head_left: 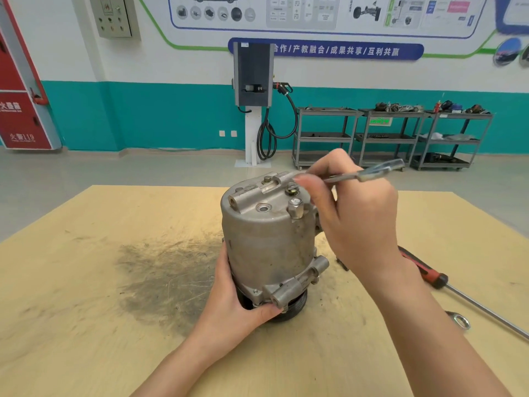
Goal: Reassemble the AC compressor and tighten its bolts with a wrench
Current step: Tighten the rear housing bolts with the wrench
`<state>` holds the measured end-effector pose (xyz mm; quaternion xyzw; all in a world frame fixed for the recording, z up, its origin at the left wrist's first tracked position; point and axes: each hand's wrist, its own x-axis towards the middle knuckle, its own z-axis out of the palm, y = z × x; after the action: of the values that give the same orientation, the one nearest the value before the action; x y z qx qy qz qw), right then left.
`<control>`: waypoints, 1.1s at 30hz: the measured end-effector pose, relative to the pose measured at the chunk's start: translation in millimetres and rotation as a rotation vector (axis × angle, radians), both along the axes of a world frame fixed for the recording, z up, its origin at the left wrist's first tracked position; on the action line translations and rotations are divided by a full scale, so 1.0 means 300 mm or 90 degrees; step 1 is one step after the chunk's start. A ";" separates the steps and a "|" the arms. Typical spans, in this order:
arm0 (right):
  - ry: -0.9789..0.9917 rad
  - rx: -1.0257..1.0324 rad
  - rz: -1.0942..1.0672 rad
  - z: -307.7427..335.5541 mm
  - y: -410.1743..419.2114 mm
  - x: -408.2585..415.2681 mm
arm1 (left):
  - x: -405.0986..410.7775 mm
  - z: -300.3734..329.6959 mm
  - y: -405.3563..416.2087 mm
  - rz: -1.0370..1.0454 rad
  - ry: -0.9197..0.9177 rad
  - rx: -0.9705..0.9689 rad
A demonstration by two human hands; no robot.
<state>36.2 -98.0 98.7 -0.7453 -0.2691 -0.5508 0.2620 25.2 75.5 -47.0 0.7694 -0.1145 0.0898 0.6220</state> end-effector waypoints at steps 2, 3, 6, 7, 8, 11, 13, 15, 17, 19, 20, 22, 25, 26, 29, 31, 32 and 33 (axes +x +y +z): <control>0.014 0.033 0.015 0.004 -0.003 -0.004 | -0.001 0.001 0.000 -0.006 -0.001 -0.004; 0.040 0.071 0.047 0.008 -0.008 -0.006 | -0.001 0.001 0.001 -0.009 -0.002 -0.005; 0.152 0.201 0.164 0.021 -0.032 0.004 | -0.003 0.004 0.001 -0.009 0.001 -0.008; 0.192 0.244 0.201 0.023 -0.039 0.011 | -0.005 0.005 0.000 -0.008 0.001 -0.009; 0.232 0.284 0.232 0.023 -0.045 0.018 | -0.005 0.006 0.000 -0.008 0.002 -0.009; 0.361 0.379 0.306 0.014 -0.054 0.040 | -0.004 0.005 0.000 -0.012 0.000 -0.013; 0.426 0.425 0.345 0.009 -0.062 0.052 | -0.003 0.005 0.000 -0.015 -0.005 -0.013; 0.468 0.445 0.376 0.008 -0.072 0.060 | -0.003 0.007 -0.001 -0.015 -0.009 -0.011; 0.508 0.460 0.411 0.007 -0.077 0.066 | -0.003 0.007 -0.002 -0.013 -0.012 -0.010; 0.524 0.463 0.425 0.003 -0.076 0.070 | -0.003 0.005 -0.001 -0.009 -0.015 -0.006; 0.512 0.452 0.416 0.002 -0.073 0.069 | -0.003 0.004 0.000 -0.008 -0.016 -0.005; 0.449 0.408 0.377 0.000 -0.062 0.062 | -0.002 0.002 0.001 -0.009 -0.013 -0.007; 0.282 0.265 0.260 0.002 -0.041 0.036 | 0.000 -0.001 0.001 -0.005 -0.010 -0.001; 0.220 0.192 0.203 0.003 -0.033 0.027 | 0.000 0.000 0.000 -0.002 -0.010 0.003; 0.058 0.010 0.036 0.001 -0.009 0.006 | 0.005 -0.001 -0.001 0.008 -0.009 0.009; 0.031 -0.002 0.009 0.005 -0.007 0.002 | 0.008 -0.003 0.000 0.010 -0.008 0.011; 0.041 0.021 0.025 0.009 -0.012 0.003 | 0.008 -0.004 0.000 0.008 -0.007 0.011; 0.061 0.056 0.052 0.014 -0.019 0.004 | 0.008 -0.004 0.002 0.005 -0.008 0.011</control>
<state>37.3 -103.6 102.9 -0.7469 -0.2621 -0.5149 0.3291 27.6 75.9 -48.3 0.7746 -0.1162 0.0958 0.6143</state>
